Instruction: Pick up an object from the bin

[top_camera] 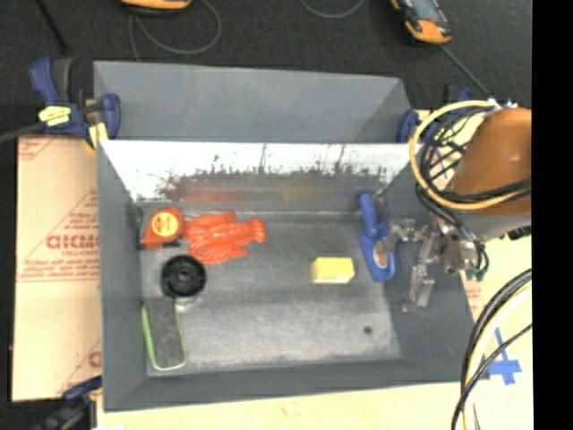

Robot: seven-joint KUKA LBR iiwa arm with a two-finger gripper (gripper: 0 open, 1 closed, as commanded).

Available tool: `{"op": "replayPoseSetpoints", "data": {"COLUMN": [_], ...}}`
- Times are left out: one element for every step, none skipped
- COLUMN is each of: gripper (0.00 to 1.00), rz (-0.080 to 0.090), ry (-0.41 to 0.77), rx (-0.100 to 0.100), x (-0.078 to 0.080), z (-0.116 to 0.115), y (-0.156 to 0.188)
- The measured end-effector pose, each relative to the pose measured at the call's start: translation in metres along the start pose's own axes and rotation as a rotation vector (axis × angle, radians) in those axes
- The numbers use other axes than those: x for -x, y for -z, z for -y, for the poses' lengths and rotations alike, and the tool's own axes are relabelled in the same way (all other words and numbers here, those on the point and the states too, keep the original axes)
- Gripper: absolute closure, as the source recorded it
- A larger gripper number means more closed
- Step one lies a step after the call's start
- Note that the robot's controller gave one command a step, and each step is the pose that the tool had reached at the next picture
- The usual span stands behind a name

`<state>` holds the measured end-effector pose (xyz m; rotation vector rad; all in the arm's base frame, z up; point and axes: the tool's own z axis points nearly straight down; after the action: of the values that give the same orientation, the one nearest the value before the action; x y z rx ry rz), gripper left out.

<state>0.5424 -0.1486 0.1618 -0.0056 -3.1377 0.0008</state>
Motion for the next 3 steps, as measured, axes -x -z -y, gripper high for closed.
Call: {"op": "replayPoseSetpoints", "data": {"gripper": [0.0, 0.0, 0.0], "rz": [0.008, 0.015, 0.011], "ry": [0.004, 0.006, -0.024], "rx": [-0.002, -0.004, 0.003], "x": [0.002, 0.038, 0.043], "z": [-0.001, -0.036, -0.06], "y": [0.005, -0.027, -0.055]}}
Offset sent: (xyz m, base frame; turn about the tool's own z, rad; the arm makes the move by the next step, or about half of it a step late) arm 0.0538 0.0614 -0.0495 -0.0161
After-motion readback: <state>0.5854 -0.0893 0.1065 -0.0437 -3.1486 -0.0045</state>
